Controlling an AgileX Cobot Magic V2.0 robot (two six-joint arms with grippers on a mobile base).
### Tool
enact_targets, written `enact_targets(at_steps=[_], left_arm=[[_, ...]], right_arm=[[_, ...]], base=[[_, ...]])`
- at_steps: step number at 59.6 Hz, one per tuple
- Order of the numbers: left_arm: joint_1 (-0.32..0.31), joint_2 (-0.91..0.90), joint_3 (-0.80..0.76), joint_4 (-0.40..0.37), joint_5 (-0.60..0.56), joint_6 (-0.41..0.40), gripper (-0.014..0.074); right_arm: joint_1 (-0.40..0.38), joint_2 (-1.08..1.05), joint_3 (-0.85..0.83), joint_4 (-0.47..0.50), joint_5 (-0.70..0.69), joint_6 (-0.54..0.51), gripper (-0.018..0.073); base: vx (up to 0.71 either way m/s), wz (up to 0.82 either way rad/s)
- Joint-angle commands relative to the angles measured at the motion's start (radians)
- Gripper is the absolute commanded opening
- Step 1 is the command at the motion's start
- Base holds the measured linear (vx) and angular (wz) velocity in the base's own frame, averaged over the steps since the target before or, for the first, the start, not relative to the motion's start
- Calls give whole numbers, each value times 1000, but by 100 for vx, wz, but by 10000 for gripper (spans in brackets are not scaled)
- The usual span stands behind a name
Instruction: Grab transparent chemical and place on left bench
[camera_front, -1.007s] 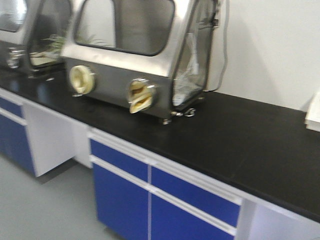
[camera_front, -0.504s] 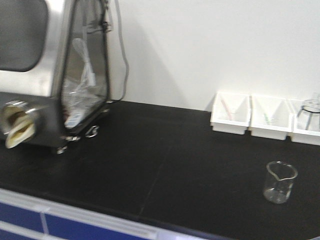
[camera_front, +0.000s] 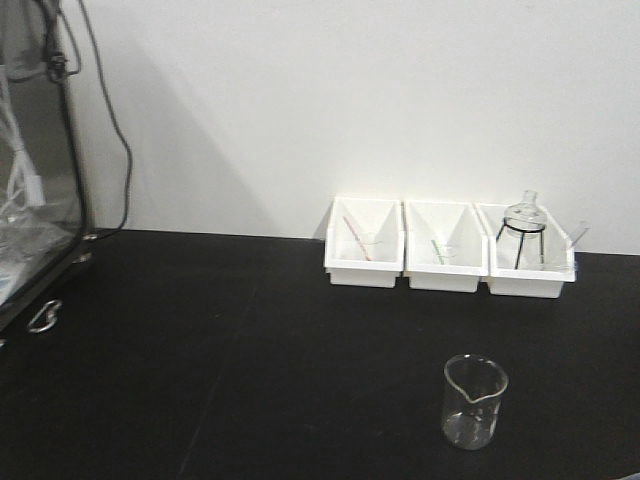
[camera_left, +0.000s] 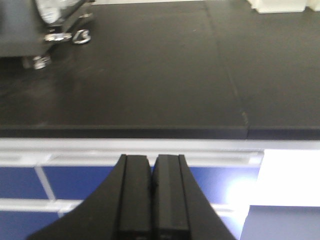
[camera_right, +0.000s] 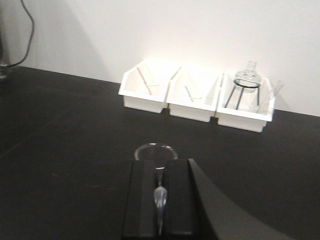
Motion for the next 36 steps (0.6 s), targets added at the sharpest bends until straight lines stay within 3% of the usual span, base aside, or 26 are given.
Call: enact_targets(at_steps=[1, 36], left_arm=[[-2, -19, 16, -1, -78, -8, -3], [-2, -19, 16, -1, -78, -8, -3]], right_arm=[[0, 3, -30, -10, -76, -9, -4], [0, 3, -30, -10, -76, -9, -4]], base=[[18, -28], [8, -17]])
